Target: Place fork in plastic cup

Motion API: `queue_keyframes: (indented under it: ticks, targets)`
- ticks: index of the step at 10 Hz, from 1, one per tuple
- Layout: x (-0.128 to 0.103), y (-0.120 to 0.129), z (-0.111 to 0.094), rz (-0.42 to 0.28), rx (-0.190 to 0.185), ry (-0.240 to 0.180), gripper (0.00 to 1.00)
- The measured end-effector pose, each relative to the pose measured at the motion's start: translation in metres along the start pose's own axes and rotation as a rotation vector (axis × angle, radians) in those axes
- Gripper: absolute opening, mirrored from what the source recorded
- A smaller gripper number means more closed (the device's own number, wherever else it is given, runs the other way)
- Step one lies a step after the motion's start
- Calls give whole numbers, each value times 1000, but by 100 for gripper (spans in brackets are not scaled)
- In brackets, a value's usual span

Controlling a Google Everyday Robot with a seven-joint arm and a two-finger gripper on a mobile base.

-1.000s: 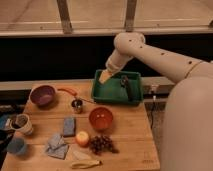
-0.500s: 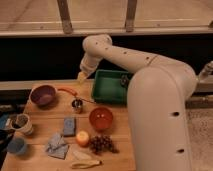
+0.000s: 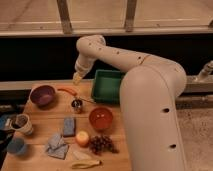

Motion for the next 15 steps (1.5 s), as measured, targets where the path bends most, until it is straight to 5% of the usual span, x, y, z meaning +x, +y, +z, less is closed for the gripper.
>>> queue_keyframes:
  ticks: [2,8,12,15]
  targets:
    - [-2,4,16,-10,-25,15,51]
    - [-13,21,123,-12,-80,40,51]
    - [-7,7,143,14,-90,64,51]
    - [20,-9,142,87,-89,65,51]
